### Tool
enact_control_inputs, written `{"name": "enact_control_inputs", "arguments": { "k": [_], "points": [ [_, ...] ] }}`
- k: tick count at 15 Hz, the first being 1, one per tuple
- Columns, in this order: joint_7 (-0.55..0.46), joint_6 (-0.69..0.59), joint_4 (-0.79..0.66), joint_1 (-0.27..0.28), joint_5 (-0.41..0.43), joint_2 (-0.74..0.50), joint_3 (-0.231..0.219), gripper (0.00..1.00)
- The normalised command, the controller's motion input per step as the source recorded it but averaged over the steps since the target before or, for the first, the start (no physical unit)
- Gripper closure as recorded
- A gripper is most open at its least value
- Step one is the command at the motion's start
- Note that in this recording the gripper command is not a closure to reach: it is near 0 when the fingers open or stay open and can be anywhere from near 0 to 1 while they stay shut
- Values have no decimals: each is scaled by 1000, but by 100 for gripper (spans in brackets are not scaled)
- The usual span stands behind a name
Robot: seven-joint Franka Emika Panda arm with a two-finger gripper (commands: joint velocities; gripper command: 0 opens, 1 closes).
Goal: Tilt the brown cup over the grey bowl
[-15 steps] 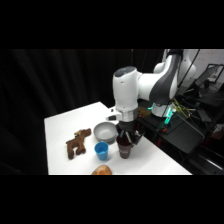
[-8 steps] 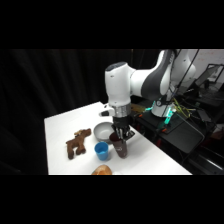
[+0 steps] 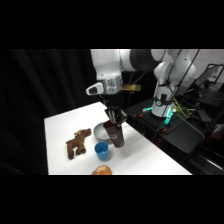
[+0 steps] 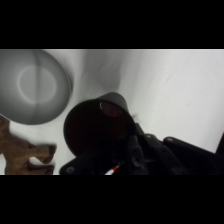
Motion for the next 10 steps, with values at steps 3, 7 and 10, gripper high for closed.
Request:
{"name": "enact_control_inputs", "arguments": {
  "k": [3, 7, 10],
  "points": [
    [-727, -688, 370, -199, 695, 10, -266, 7],
    [-645, -616, 419, -231, 606, 294, -243, 9],
    [-439, -717, 528, -255, 520, 387, -152, 10]
  ]
}}
